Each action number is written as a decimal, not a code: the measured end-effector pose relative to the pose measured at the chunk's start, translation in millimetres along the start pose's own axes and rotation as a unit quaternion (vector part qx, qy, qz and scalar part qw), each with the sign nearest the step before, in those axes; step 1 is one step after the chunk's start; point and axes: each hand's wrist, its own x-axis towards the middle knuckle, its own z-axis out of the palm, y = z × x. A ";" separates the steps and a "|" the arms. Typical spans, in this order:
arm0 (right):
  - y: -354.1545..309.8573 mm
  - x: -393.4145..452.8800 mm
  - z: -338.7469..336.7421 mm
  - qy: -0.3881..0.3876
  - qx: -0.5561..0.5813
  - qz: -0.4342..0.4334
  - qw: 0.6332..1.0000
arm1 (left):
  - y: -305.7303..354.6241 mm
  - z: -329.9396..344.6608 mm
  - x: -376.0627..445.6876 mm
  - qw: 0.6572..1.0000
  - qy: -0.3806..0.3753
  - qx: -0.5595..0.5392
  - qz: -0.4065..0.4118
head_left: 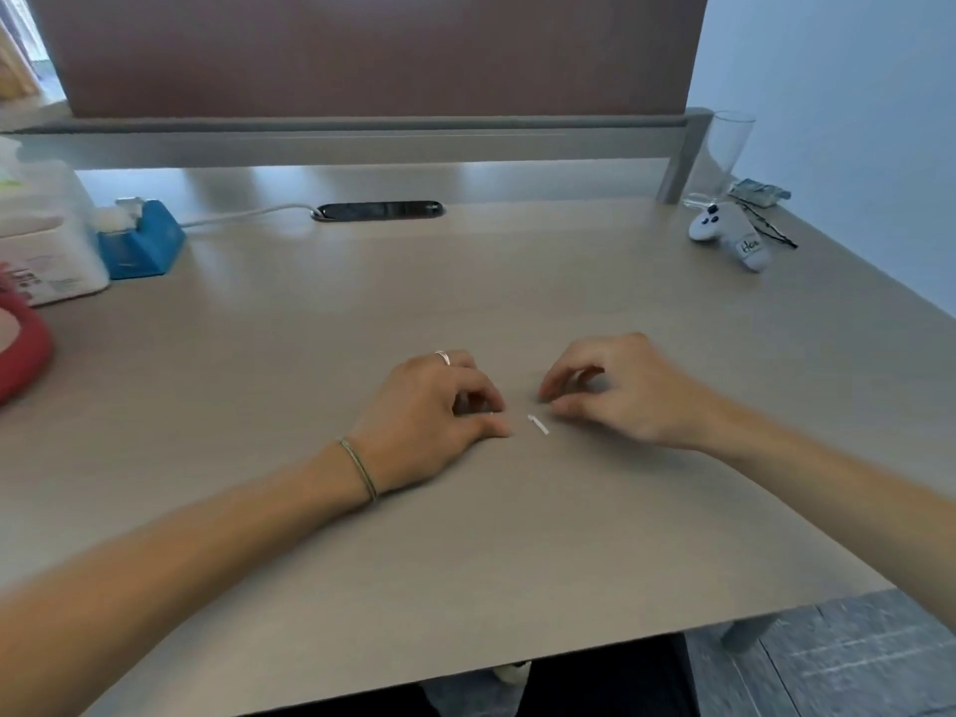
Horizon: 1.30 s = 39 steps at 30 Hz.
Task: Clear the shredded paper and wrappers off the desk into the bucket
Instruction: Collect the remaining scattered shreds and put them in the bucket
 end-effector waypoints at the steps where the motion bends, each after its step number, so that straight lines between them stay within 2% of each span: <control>1: 1.6 -1.4 2.2 0.005 0.009 -0.004 1.000 | -1.3 -0.2 0.1 1.000 0.008 -0.013 -0.006; 6: 3.9 -5.7 14.5 0.035 -0.004 -0.044 0.998 | -6.3 1.3 -0.6 1.000 0.028 0.004 0.001; 15: 6.3 -3.3 28.4 0.068 -0.020 -0.074 0.995 | -11.5 5.9 5.9 0.992 -0.027 0.110 0.053; 21: 4.2 1.8 32.7 0.050 -0.112 -0.123 0.985 | -11.4 -7.0 8.7 1.000 0.015 -0.017 -0.012; 24: 6.2 4.1 33.5 0.030 -0.099 -0.115 0.988 | -19.6 -12.2 8.2 0.998 0.008 0.055 0.000; 28: 6.4 7.4 31.9 0.044 -0.024 -0.077 0.996 | -16.9 -14.6 8.4 0.979 -0.063 0.193 0.016; 32: 4.1 5.1 29.1 0.043 -0.001 -0.059 0.997 | -7.4 -9.9 17.3 0.929 -0.103 0.330 0.131; 35: 3.0 4.1 29.1 0.040 0.012 -0.050 0.998 | -9.8 -7.1 27.1 0.902 -0.123 0.366 0.195; 39: 3.4 4.3 29.2 0.043 0.023 -0.046 0.998 | -14.2 -5.1 27.6 0.900 -0.113 0.354 0.227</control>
